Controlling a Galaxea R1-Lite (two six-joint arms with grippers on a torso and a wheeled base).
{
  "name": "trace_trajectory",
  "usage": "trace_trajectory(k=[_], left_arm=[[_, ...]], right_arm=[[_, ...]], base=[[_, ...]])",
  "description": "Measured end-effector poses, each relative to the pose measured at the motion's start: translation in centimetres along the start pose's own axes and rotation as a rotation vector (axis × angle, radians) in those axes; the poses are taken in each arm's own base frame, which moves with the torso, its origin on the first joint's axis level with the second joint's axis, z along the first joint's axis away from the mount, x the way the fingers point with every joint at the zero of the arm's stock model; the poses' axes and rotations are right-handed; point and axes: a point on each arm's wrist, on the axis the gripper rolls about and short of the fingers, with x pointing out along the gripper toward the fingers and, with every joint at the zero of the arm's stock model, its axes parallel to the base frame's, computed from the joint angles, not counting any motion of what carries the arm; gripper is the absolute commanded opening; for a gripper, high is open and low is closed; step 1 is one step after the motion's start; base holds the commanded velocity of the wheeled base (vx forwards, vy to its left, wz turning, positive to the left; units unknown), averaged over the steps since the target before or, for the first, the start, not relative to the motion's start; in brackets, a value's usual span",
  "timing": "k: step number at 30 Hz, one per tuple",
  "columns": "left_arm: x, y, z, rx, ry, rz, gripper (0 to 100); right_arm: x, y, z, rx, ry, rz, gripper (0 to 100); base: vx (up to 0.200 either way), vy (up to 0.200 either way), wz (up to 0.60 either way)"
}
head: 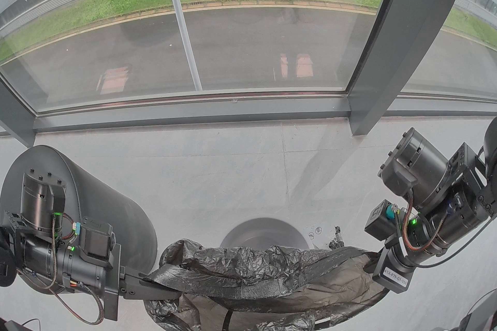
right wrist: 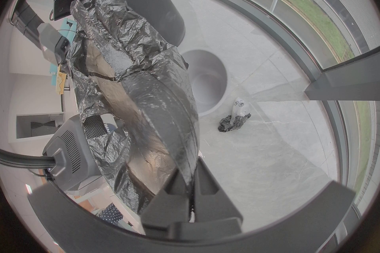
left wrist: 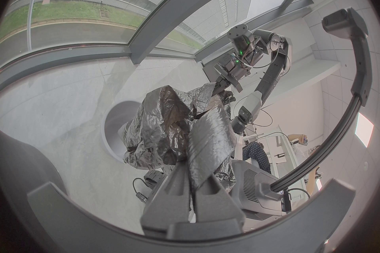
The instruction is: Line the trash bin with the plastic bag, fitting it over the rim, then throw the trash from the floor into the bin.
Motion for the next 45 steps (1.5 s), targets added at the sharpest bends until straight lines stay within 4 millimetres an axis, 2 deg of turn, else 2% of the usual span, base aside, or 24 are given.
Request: trace_trajectory(k=[7, 16, 33, 45], left_arm=[[1.0, 1.9, 0.8, -0.005, -0.014, 0.014, 0], [2.4, 4.7, 1.0, -0.028, -0.02, 0.041, 0], [3.9, 9.6, 0.1, -0.09, -0.029, 0.095, 0], [4.1, 13.0, 0.2, -0.145, -0.038, 0.14, 0]], right_arm=[[1.4, -1.6, 0.8, 0.027, -0.015, -0.016, 0], [3.7, -2.6, 2.4, 0.051, -0.054, -0.023, 0], [9.7, -2.7, 6.2, 0.046, -0.114, 0.016, 0], [13.4, -3.1, 9.2, 0.058, -0.263, -0.012, 0]], base=[[0.0, 0.0, 0.0], [0.0, 0.0, 0.0], [0.0, 0.0, 0.0], [0.0, 0.0, 0.0]])
